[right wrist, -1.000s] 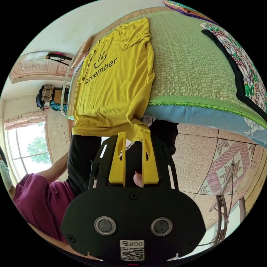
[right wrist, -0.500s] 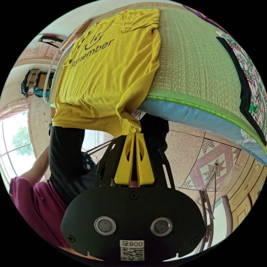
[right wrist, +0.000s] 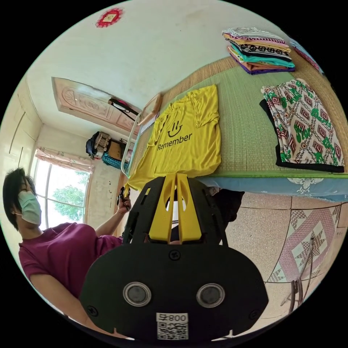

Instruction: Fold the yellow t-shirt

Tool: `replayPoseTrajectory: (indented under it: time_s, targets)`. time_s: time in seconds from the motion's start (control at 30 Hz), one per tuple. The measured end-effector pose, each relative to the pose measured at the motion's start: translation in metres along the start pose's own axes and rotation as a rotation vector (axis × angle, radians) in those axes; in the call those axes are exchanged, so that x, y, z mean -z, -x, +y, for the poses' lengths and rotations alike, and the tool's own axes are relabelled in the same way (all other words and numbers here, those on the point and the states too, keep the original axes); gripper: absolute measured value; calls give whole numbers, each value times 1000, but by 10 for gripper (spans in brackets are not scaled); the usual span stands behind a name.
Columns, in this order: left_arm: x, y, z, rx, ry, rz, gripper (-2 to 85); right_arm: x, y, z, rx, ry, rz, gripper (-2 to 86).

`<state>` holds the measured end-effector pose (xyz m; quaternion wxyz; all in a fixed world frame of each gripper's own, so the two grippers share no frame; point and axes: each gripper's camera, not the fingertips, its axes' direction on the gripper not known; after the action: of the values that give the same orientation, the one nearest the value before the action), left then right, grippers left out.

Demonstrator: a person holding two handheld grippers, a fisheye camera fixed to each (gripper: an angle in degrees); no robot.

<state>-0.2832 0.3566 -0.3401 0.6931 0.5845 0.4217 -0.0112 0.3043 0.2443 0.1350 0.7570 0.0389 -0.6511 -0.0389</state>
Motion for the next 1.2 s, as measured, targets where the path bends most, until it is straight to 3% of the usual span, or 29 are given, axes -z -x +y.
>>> replayPoseTrajectory:
  time_s: [0.17, 0.4, 0.63, 0.8, 0.97, 1.1, 1.2]
  targets:
    - [10, 23, 11, 80, -46, -39, 59, 22, 8, 4, -9, -33, -11, 2]
    - [-7, 63, 31, 225, 38, -153, 98, 38, 8, 11, -59, -61, -36, 2]
    - [-49, 94, 44, 343, 146, -90, 122, 63, 14, 1, -84, -78, 1, 2]
    - [-64, 98, 40, 359, 111, 2, 130, 68, 16, -4, -104, -64, 19, 2]
    - [-71, 93, 32, 359, 69, 45, 113, 72, 15, -6, -136, -59, 23, 2]
    - [-82, 75, 22, 310, 107, 127, 31, 77, 13, -6, -153, -65, 14, 2]
    - [-80, 54, 16, 284, 105, 188, 16, 81, 11, -5, -160, -69, 5, 2]
